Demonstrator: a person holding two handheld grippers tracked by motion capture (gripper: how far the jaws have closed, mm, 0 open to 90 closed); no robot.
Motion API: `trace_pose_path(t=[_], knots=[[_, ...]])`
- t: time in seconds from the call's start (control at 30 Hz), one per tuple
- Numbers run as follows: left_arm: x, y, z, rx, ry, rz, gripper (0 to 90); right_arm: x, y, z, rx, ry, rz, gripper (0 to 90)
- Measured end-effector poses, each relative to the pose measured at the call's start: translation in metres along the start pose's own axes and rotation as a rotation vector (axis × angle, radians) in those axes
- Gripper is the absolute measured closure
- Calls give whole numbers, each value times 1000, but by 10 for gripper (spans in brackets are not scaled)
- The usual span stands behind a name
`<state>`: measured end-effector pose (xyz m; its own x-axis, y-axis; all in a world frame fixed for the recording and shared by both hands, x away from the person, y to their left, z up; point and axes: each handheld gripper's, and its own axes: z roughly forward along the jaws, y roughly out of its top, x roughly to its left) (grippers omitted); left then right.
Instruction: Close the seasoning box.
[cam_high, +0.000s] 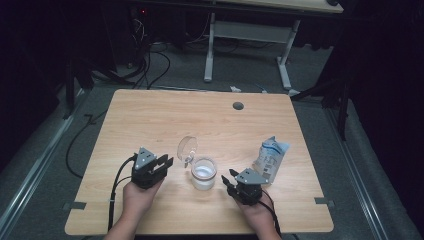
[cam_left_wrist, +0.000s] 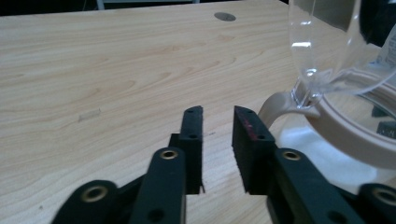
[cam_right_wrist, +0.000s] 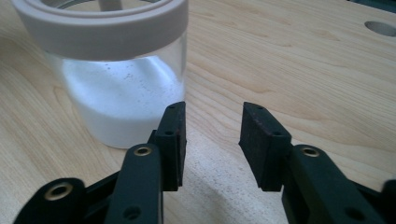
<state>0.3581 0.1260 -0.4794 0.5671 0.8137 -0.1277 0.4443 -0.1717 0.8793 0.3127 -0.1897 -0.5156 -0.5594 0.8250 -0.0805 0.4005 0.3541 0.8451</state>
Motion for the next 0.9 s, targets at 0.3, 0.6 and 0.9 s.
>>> trace_pose_path(t=[0.3,0.6,0.9], knots=[[-7,14,10,-25,-13,-10,890,4,-1,1,3,18,-7,706],[-8,20,16,-30,-23,-17,897,6,-1,-1,14,23,-16,883],[-12,19,19,-39,-45,-24,898,11,0,1,23,46,-38,900]])
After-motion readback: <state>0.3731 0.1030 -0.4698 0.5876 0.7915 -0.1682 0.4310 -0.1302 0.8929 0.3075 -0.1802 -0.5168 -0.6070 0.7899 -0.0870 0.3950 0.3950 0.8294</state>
